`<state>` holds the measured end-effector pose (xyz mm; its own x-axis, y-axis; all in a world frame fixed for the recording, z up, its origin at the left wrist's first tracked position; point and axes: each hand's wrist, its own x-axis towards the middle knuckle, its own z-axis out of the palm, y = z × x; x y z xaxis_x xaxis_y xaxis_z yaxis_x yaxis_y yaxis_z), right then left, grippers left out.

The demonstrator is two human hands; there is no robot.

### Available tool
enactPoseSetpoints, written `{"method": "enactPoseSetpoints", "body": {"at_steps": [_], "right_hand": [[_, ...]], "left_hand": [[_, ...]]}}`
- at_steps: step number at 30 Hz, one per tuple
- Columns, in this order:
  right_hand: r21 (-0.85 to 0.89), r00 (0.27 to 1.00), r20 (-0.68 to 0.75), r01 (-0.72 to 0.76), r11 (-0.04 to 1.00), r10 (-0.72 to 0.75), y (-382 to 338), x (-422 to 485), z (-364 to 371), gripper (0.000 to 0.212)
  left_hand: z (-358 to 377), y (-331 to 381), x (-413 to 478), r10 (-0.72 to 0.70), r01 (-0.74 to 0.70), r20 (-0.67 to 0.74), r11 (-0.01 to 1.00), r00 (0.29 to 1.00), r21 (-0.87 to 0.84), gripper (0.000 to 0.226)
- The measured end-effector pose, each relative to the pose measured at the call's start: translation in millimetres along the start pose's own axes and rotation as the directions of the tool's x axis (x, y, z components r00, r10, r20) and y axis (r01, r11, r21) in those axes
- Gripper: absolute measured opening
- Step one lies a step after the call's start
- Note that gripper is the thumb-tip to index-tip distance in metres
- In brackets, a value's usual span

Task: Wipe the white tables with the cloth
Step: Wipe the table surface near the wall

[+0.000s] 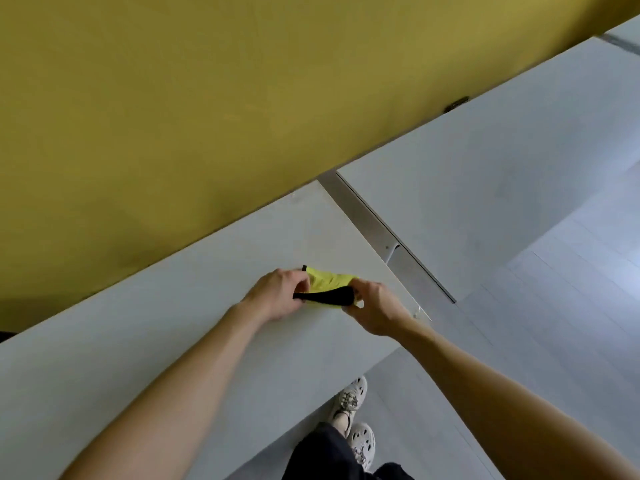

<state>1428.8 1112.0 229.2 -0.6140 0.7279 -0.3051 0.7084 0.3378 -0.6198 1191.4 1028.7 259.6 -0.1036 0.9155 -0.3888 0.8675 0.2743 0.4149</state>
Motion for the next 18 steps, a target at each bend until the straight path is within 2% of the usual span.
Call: {"method": "enactPoseSetpoints", "body": {"at_steps": [2, 4, 6, 9, 10, 11, 12, 13, 14, 15, 17, 18], "right_hand": [[-0.049, 0.978, 0.120, -0.167, 0.985, 0.172, 14.7, 7.5, 18.6, 0.010], [-0.020, 0.944, 0.133, -0.303, 0.953, 0.303, 24.9, 19.8, 26.7, 0.005], [0.050, 0.925, 0.058, -0.377, 0.925, 0.374, 31.1, 39.2, 26.9, 0.012], [0.083, 0.900, -0.119, -0.411, 0.908, 0.419, 40.7, 68.7, 25.9, 0.042], [-0.004, 0.918, -0.195, -0.354, 0.935, 0.346, 42.2, 73.9, 26.2, 0.053], [-0.128, 0.945, -0.258, -0.240, 0.962, 0.202, 44.5, 76.6, 27.8, 0.062], [-0.249, 0.961, -0.278, -0.074, 0.966, 0.002, 44.6, 76.6, 30.0, 0.067], [-0.338, 0.949, -0.230, 0.129, 0.932, -0.215, 43.1, 75.7, 33.2, 0.070], [-0.391, 0.910, -0.109, 0.331, 0.859, -0.400, 41.0, 75.1, 37.8, 0.073], [-0.417, 0.852, 0.053, 0.494, 0.763, -0.522, 42.4, 76.1, 45.9, 0.076], [-0.420, 0.750, 0.321, 0.660, 0.623, -0.578, 51.2, 80.9, 68.3, 0.078], [-0.415, 0.736, 0.361, 0.676, 0.609, -0.572, 57.1, 82.4, 77.4, 0.077]], "left_hand": [[32.8, -10.8, 13.3, -0.035, 0.040, 0.087, 0.997, 0.996, -0.059, 0.020], [52.7, -13.3, 30.3, -0.061, 0.068, 0.085, 0.994, 0.994, -0.082, 0.021], [58.0, -11.8, 53.4, -0.076, 0.078, 0.024, 0.992, 0.997, -0.101, 0.021], [57.3, -16.4, 85.1, -0.083, 0.078, -0.082, 0.995, 0.993, -0.053, 0.029], [58.2, -20.4, 90.6, -0.081, 0.078, -0.106, 0.996, 0.991, -0.035, 0.037], [60.4, -25.4, 93.4, -0.082, 0.079, -0.134, 0.997, 0.988, -0.026, 0.046], [63.4, -30.4, 93.9, -0.084, 0.079, -0.169, 0.996, 0.982, -0.031, 0.054], [66.3, -35.8, 92.1, -0.083, 0.074, -0.214, 0.996, 0.973, -0.051, 0.057], [69.8, -42.3, 89.9, -0.077, 0.059, -0.268, 0.996, 0.960, -0.071, 0.053], [72.1, -49.0, 87.4, -0.070, 0.048, -0.326, 0.996, 0.943, -0.077, 0.045], [76.1, -66.0, 85.8, -0.070, 0.049, -0.423, 0.997, 0.903, -0.060, 0.033], [76.8, -74.0, 86.9, -0.067, 0.049, -0.465, 0.997, 0.883, -0.051, 0.031]]}}
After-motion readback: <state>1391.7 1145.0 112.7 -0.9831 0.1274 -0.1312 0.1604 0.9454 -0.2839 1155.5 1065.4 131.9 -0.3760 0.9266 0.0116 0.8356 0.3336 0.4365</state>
